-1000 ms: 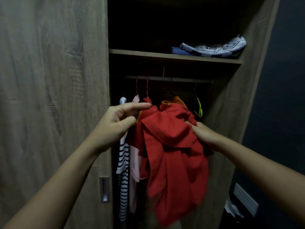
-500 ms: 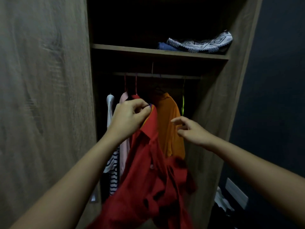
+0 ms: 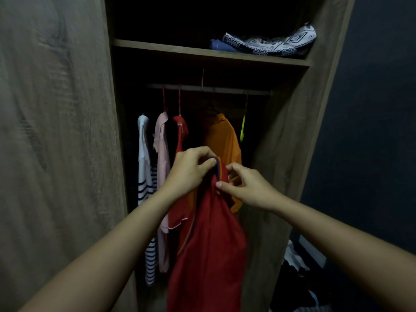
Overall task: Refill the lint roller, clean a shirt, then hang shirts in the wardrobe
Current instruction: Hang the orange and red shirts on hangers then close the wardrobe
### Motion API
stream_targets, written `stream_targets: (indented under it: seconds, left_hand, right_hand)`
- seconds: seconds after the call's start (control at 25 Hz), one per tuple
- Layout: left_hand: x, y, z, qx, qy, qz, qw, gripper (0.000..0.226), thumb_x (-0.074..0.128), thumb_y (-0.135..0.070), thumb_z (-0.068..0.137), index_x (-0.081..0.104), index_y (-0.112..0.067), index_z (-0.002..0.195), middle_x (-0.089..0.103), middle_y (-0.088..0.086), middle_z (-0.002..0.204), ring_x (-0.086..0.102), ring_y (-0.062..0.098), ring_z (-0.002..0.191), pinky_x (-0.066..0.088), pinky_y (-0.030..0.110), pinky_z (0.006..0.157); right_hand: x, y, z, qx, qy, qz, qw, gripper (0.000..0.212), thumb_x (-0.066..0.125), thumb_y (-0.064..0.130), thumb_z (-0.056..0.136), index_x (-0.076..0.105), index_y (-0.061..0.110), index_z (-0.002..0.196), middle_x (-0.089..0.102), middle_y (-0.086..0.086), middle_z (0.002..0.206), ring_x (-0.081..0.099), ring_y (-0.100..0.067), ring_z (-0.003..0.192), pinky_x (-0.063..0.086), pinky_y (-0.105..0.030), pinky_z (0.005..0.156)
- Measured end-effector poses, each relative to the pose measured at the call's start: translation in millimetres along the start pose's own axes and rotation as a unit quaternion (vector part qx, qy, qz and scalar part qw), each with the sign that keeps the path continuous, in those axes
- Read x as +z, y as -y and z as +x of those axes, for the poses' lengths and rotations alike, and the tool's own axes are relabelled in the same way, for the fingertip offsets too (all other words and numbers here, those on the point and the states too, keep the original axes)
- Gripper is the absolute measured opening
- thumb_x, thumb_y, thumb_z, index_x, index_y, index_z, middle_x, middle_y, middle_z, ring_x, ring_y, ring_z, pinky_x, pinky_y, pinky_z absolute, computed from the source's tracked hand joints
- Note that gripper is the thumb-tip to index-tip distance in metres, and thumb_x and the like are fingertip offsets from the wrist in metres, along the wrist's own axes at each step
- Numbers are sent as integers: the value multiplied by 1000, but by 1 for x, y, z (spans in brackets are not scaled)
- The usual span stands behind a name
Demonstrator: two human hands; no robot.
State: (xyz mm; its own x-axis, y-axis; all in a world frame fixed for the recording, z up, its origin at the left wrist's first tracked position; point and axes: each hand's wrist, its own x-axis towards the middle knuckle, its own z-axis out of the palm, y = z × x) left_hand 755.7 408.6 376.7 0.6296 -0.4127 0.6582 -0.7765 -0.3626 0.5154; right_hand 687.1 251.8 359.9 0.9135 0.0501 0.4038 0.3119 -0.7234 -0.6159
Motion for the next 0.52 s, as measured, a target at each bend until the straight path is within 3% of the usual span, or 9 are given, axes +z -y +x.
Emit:
stream_targets:
  seconds: [0.08,0.16,0.24,0.32,0.4,0.52]
  left_hand:
    - [-1,12,3,-44,56,-38,997,11,60,-23,86,68,-20,80,64,-7,73,56,4,69,44,21,71]
    - [-4,19,-3,-98,139,-130,977,15,59,-28,87,65,-19,77,61,0,73,53,10,70,43,32,69]
    - [-9,20,-11,-110,171,-208,957,22,55,-29,91,61,-14,77,54,4,72,48,11,67,37,28,62]
    - [-15,15,-18,-120,178,-276,937,28,57,-37,85,63,-9,85,57,6,77,52,12,70,41,24,62]
    - [-19,19,-26,-133,217,-311,916,27,63,-32,79,67,-9,95,66,7,89,62,15,79,52,27,73]
    - [-15,28,-44,-125,226,-284,923,18,63,-14,85,66,-9,101,70,7,101,65,14,91,53,31,86]
  right_hand:
    - [-1,-1,2,-5,17,-47,999,14,60,23,88,60,19,101,63,7,82,61,-6,74,46,-13,65]
    - [-4,2,4,5,31,-69,997,7,51,19,92,58,20,94,57,7,73,52,-2,63,40,-18,60]
    - [-1,7,7,32,32,-31,998,17,42,18,93,50,24,80,48,9,65,44,-4,57,35,-26,59]
    - [3,11,12,39,14,23,999,22,39,20,95,49,23,75,46,10,64,43,-4,58,35,-27,59]
    - [3,12,19,6,-23,15,1000,23,38,26,97,56,20,84,54,9,72,49,-3,66,41,-27,67]
    - [-9,5,30,3,-100,57,993,25,39,27,98,57,20,83,54,9,73,49,-2,67,41,-27,69]
